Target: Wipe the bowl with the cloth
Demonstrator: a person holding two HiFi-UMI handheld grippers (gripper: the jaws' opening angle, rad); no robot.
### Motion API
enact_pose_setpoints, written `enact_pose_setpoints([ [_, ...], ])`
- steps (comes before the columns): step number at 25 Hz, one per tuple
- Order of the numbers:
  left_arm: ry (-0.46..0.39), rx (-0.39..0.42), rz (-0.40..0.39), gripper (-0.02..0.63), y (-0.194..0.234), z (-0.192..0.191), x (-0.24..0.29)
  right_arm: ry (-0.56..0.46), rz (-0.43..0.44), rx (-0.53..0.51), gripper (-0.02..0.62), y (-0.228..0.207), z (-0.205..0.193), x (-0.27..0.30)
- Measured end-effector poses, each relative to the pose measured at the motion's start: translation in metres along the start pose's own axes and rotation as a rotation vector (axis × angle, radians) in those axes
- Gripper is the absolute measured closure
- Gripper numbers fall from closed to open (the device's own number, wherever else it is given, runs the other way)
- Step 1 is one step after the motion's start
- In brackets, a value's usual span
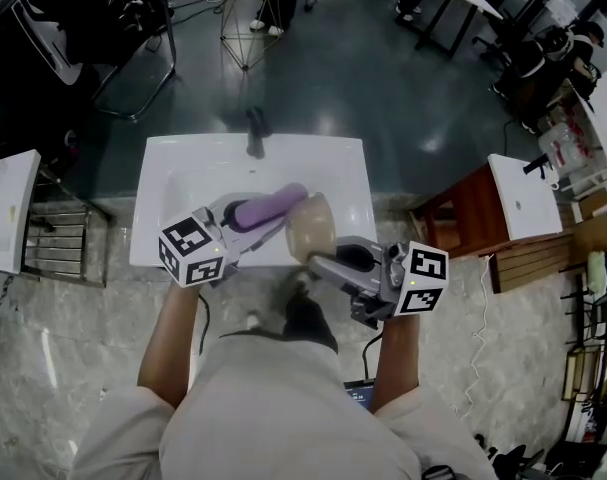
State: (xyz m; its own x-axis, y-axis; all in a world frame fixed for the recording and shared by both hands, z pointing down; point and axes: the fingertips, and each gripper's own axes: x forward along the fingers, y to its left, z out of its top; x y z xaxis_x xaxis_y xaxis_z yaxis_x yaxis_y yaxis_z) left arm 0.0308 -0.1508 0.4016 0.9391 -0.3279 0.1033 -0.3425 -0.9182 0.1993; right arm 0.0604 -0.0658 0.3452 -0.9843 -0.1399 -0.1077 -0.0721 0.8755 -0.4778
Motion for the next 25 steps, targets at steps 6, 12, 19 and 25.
enact_pose_setpoints([
  [6,0.019,-0.023,-0.047,0.485,-0.016,-0.022,0.009,-0.075,-0.023,0.028,0.582,-0.012,0.014,0.0],
  [12,0.045,-0.052,-0.089,0.485,-0.025,-0.034,0.008,-0.135,-0.097,0.071,0.583,-0.035,0.021,-0.001],
  [19,0.074,-0.061,-0.148,0.485,-0.044,-0.046,0.01,-0.119,-0.269,0.136,0.582,-0.083,0.004,-0.005],
  [25,0.031,-0.022,-0.172,0.485,-0.055,-0.032,0.01,0.002,-0.405,0.128,0.583,-0.105,-0.027,-0.013],
])
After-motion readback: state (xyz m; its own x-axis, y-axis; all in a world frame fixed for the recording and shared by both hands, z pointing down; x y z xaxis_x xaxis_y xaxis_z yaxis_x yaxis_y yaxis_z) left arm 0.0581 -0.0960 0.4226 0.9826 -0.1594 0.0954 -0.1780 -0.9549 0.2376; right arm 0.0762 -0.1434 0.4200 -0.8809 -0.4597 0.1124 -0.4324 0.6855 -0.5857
